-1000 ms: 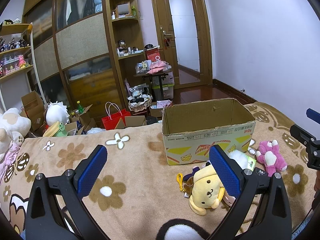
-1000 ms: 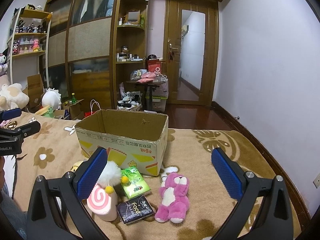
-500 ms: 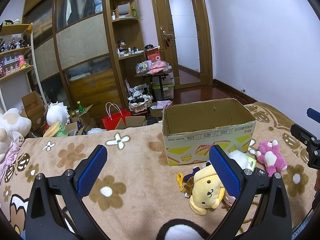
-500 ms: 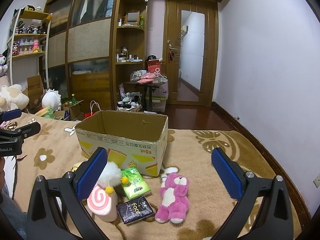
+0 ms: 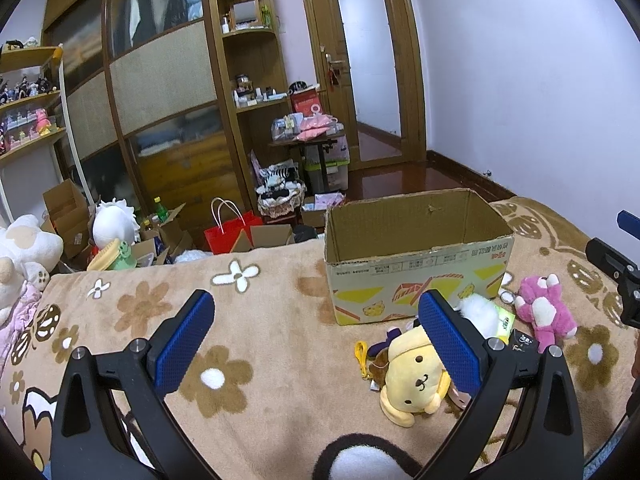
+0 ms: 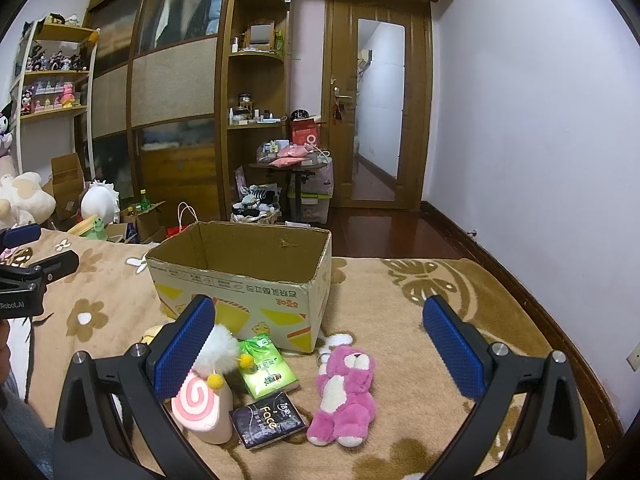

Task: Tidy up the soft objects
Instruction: 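Grasp the yellow dog plush with the left tool while the right tool grasps the pink bear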

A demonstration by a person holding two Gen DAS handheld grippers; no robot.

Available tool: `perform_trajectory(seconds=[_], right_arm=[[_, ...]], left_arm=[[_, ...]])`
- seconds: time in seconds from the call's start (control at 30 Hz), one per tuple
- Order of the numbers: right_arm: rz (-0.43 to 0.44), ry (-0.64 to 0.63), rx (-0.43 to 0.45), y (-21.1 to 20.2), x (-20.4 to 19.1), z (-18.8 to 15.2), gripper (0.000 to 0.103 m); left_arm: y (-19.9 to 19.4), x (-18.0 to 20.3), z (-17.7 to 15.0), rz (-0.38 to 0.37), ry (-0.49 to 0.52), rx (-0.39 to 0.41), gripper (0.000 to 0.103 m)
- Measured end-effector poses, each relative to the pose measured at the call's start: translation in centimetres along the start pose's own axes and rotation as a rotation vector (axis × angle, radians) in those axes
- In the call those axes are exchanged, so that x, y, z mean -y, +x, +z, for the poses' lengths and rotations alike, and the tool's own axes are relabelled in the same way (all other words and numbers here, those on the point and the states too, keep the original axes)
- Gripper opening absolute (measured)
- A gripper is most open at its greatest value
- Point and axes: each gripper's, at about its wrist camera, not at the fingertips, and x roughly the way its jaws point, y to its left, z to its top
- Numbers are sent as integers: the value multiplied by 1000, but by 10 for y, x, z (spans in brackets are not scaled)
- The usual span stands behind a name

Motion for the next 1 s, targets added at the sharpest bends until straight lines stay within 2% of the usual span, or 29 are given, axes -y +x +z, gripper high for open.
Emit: perform_trajectory(seconds=[0.3,0.63,1.0], right_arm=[[-5,53,-25,11,12,5,103],[-4,78,-113,39,23,-2,103],[19,70,-219,77,30,-20,103]], left_arm=[[19,10,7,-47,-38,-67,101],[64,27,-7,-101,-37,-238,101],[93,46,-28,-165,14,-370,101]])
